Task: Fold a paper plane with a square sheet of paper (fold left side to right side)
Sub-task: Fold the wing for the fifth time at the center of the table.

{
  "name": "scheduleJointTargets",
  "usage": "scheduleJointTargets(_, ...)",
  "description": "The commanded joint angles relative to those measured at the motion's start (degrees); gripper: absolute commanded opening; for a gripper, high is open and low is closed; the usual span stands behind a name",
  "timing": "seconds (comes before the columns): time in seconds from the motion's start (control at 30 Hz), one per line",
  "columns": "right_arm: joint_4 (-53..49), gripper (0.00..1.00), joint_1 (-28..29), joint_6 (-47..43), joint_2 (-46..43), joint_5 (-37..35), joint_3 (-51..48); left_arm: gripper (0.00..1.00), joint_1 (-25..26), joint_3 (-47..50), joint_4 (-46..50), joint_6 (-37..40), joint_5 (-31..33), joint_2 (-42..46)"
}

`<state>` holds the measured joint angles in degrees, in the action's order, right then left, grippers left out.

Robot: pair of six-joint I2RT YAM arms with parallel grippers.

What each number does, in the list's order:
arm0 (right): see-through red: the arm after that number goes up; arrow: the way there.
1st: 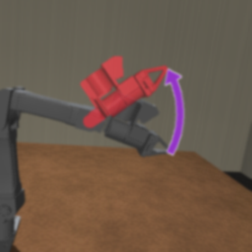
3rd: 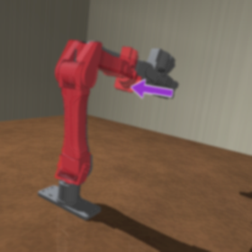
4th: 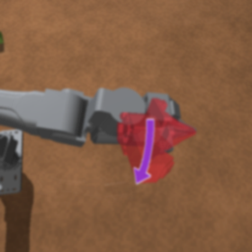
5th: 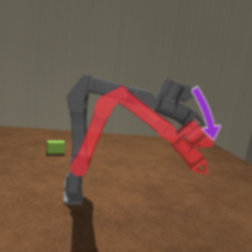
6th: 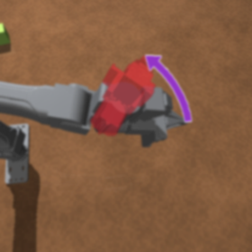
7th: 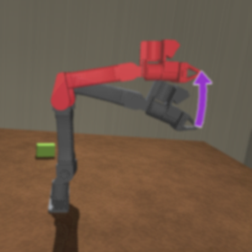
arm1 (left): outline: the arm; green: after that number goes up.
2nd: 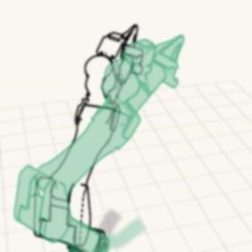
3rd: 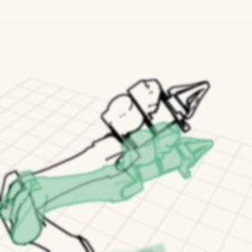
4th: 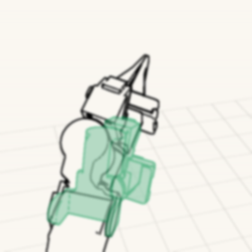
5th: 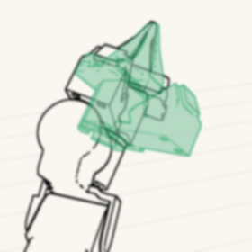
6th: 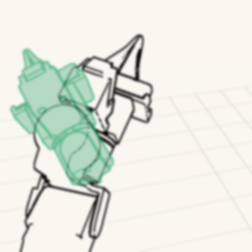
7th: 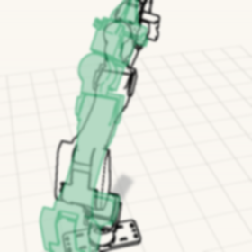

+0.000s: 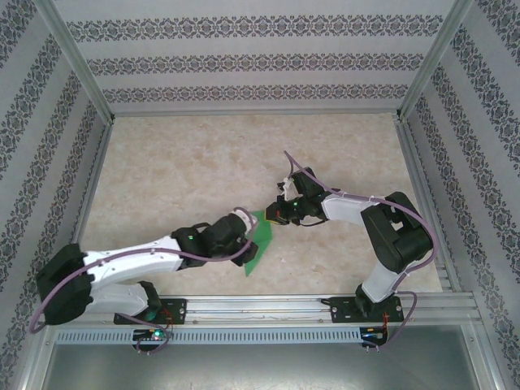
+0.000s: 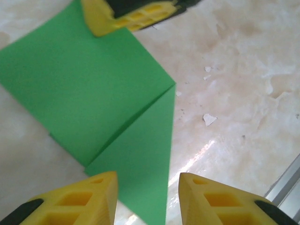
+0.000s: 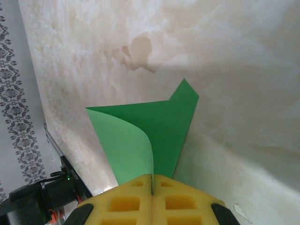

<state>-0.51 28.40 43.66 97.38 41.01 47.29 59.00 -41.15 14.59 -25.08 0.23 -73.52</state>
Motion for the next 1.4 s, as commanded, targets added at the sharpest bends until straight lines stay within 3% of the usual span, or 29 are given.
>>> scheduleJointTargets(0.0,-0.80,0.00,1.00,1.86,-0.89,-1.51,1.33,0.40,3.95,-4.13,3.08,-2.13,7.50,-5.63)
scheduleJointTargets(0.3,-1.33,0.00,1.22,1.95,-0.53,-1.86,1.66,0.43,8.65,-14.42,11.30,-3.24,17.05,-19.79)
scheduleJointTargets(0.77,-1.51,0.00,1.24,1.56,0.35,-1.99,1.84,0.43,9.37,-15.29,14.22,-5.83,20.78,-25.22)
scheduleJointTargets(1.37,-3.66,0.00,1.17,0.13,1.36,-4.98,1.71,0.16,9.50,-13.62,11.92,-7.34,20.60,-25.69)
